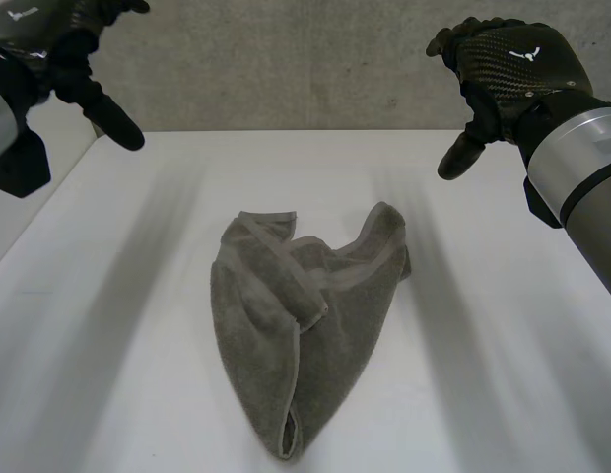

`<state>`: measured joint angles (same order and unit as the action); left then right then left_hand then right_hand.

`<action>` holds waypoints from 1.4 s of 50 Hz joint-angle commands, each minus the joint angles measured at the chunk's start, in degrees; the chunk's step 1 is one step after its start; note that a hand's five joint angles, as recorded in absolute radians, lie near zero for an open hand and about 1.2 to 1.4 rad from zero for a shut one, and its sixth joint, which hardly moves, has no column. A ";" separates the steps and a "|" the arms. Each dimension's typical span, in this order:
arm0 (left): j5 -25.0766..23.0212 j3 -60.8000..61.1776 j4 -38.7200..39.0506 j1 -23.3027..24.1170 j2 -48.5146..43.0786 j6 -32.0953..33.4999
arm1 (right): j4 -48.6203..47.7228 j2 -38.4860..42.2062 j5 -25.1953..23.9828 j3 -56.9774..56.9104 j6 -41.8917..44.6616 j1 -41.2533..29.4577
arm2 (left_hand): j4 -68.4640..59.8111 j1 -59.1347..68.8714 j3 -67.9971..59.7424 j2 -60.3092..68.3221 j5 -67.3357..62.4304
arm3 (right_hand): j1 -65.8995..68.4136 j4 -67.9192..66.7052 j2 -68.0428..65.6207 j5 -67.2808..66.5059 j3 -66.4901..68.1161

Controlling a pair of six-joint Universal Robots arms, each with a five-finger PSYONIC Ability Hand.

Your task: Fold the towel.

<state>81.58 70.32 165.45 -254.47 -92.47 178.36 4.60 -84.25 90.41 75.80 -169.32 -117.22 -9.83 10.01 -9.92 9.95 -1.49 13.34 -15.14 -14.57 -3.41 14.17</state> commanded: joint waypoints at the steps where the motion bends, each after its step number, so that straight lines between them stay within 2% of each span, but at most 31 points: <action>1: 2.36 0.08 0.13 3.28 -1.58 3.22 | 0.06 0.67 0.38 -0.13 -0.04 0.06 | -0.55 0.37 -0.47 0.43 1.11 | -3.34 5.14 4.57 3.41 -4.17; 3: 2.44 0.17 0.22 4.59 -1.75 4.01 | 0.06 0.67 0.38 -0.04 -0.04 0.15 | -0.55 0.37 -0.47 0.43 1.11 | -3.34 5.14 4.57 3.41 -4.17; 14: 1.39 3.24 2.85 5.30 -1.57 4.45 | 0.15 1.20 -1.20 0.40 0.84 1.55 | -1.39 1.21 -1.30 1.27 0.27 | -3.34 5.14 4.57 3.41 -4.17; 17: 0.69 4.65 4.52 5.91 -2.01 5.76 | 0.68 2.34 -4.27 0.48 5.67 1.29 | -1.89 1.71 -1.81 1.77 -0.23 | -3.34 5.14 4.57 3.41 -4.17; 19: -0.18 5.61 5.13 6.09 -2.80 7.51 | 2.69 4.96 -8.82 0.66 13.19 0.77 | -2.06 1.88 -1.98 1.94 -0.40 | -3.34 5.14 4.57 3.41 -4.17; 20: -0.19 5.62 5.14 6.09 -2.81 7.53 | 2.70 4.98 -8.84 0.66 13.23 0.76 | -2.06 1.89 -1.98 1.94 -0.40 | -3.34 5.14 4.57 3.41 -4.17; 22: -2.20 7.46 6.19 6.62 -5.60 12.60 | 3.58 6.65 -10.87 0.31 16.57 0.68 | -2.23 2.05 -2.15 2.11 -0.57 | -3.34 5.14 4.57 3.41 -4.17; 23: -2.21 7.47 6.20 6.62 -5.62 12.63 | 4.45 8.47 -13.04 -0.21 19.27 0.41 | -2.23 2.05 -2.15 2.11 -0.57 | -3.34 5.14 4.57 3.41 -4.17; 24: -3.00 8.16 6.46 6.97 -7.45 15.32 | 4.46 8.49 -13.06 -0.22 19.29 0.41 | -2.23 2.05 -2.15 2.11 -0.57 | -3.34 5.14 4.57 3.41 -4.17; 26: -3.53 8.52 7.07 7.59 -9.40 17.64 | 4.55 14.17 -17.26 -2.49 21.05 -0.64 | -2.06 1.89 -1.98 1.94 -0.40 | -3.34 5.14 4.57 3.41 -4.17; 29: -3.88 8.43 9.27 9.34 -14.23 20.62 | 4.55 17.55 -18.42 -4.88 20.96 -1.17 | -2.23 2.05 -2.15 2.11 -0.57 | -3.34 5.14 4.57 3.41 -4.17; 30: -3.88 8.26 11.01 9.95 -16.93 21.67 | 4.63 21.11 -19.21 -7.49 20.88 -1.87 | -2.23 2.05 -2.15 2.11 -0.57 | -3.34 5.14 4.57 3.41 -4.17; 31: -3.88 8.26 11.03 9.96 -16.96 21.68 | 4.63 21.15 -19.22 -7.51 20.88 -1.87 | -2.23 2.05 -2.15 2.11 -0.57 | -3.34 5.14 4.57 3.41 -4.17; 33: -3.97 7.47 14.97 10.31 -22.29 22.47 | 4.63 27.54 -18.69 -12.68 19.92 -3.45 | -2.73 2.55 -2.65 2.61 -1.07 | -3.34 5.14 4.57 3.41 -4.17; 36: -4.06 5.46 18.22 10.66 -27.92 22.64 | 4.98 32.90 -18.43 -17.07 16.41 -4.33 | -3.57 3.39 -3.49 3.45 -1.91 | -3.34 5.14 4.57 3.41 -4.17; 41: -3.97 1.59 18.77 11.19 -34.95 23.34 | 4.99 39.15 -18.51 -21.39 9.56 -4.95 | -6.09 5.91 -6.00 5.97 -4.43 | -3.34 5.14 4.57 3.41 -4.17; 45: -3.97 0.17 17.89 11.19 -38.23 24.23 | 4.98 42.95 -18.34 -23.07 7.52 -5.74 | -8.46 8.28 -8.37 8.34 -6.80 | -0.90 2.70 2.13 0.97 -1.73; 47: -3.88 -0.27 17.27 11.19 -39.98 25.54 | 4.98 44.35 -18.07 -23.51 7.16 -6.18 | -21.16 20.98 -21.08 21.04 -19.50 | 3.30 -1.50 -2.08 -3.24 2.47; 48: -3.88 -0.27 17.27 11.19 -39.98 25.55 | 4.98 45.40 -17.38 -23.86 7.16 -6.44 | -21.24 21.06 -21.16 21.12 -19.58 | 9.97 -8.16 -8.74 -9.90 9.13; 49: -3.88 -0.01 17.27 11.19 -40.42 25.98 | 4.98 45.84 -16.33 -24.04 7.08 -6.44 | -29.90 29.72 -29.82 29.78 -28.24 | 19.69 -17.89 -18.46 -19.62 18.86; 50: -3.88 0.34 17.36 11.19 -40.51 26.16 | 4.98 45.85 -16.31 -24.04 7.08 -6.44 | -39.15 38.97 -39.06 39.03 -37.49 | 19.79 -17.98 -18.56 -19.72 18.95; 51: -3.88 0.35 17.36 11.19 -40.51 26.16 | 4.81 45.93 -14.92 -24.12 6.90 -6.44 | -39.24 39.06 -39.16 39.12 -37.58 | 30.11 -28.31 -28.89 -30.05 29.28; 52: -3.88 0.70 17.36 11.19 -40.51 26.16 | 4.72 45.59 -13.69 -24.21 6.81 -6.44 | -49.40 49.22 -49.31 49.28 -47.74 | 39.54 -37.74 -38.32 -39.48 38.71; 53: -3.88 0.70 17.36 11.19 -40.51 26.16 | 4.72 45.58 -13.68 -24.21 6.81 -6.44 | -49.50 49.32 -49.42 49.38 -47.84 | 39.64 -37.83 -38.41 -39.57 38.80; 54: -3.71 0.96 17.36 11.19 -40.42 26.16 | 4.72 45.06 -12.55 -24.39 6.81 -6.36 | -55.83 55.65 -55.75 55.71 -54.17 | 50.46 -48.66 -49.24 -50.40 49.63; 55: -3.53 1.14 17.27 11.19 -40.25 26.16 | 4.72 45.06 -12.54 -24.39 6.81 -6.36 | -63.88 63.71 -63.80 63.77 -62.22 | 50.57 -48.77 -49.34 -50.50 49.74; 56: -3.53 1.14 17.27 11.19 -40.25 26.16 | 4.72 43.84 -11.58 -24.39 6.55 -6.01 | -63.96 63.79 -63.88 63.85 -62.31 | 66.50 -64.70 -65.27 -66.43 65.67; 57: -3.27 1.14 17.27 11.10 -39.90 26.16 | 4.72 43.83 -11.57 -24.39 6.55 -6.00 | -70.10 69.93 -70.02 69.99 -68.45 | 66.66 -64.86 -65.43 -66.59 65.83; 63: -1.42 1.23 17.62 11.01 -36.12 25.99 | 4.90 37.15 -10.95 -20.87 3.56 -3.10 | -70.17 69.99 -70.08 70.05 -68.51 | 66.66 -64.86 -65.43 -66.59 65.83; 65: 0.68 2.19 17.62 10.31 -32.27 25.37 | 4.81 35.04 -10.95 -18.94 3.03 -1.70 | -70.17 69.99 -70.08 70.05 -68.51 | 66.66 -64.86 -65.43 -66.59 65.83; 70: 2.36 6.92 18.06 8.30 -24.37 24.85 | 2.80 24.34 -11.92 -8.42 3.91 4.88 | -70.17 69.99 -70.08 70.05 -68.51 | 66.66 -64.86 -65.43 -66.59 65.83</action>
<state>81.68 72.75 183.09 -244.09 -125.42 203.97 9.19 -49.89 79.55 57.56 -165.77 -118.68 -69.36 66.12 -69.19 69.33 -57.41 76.92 -76.77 -76.51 -67.43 76.87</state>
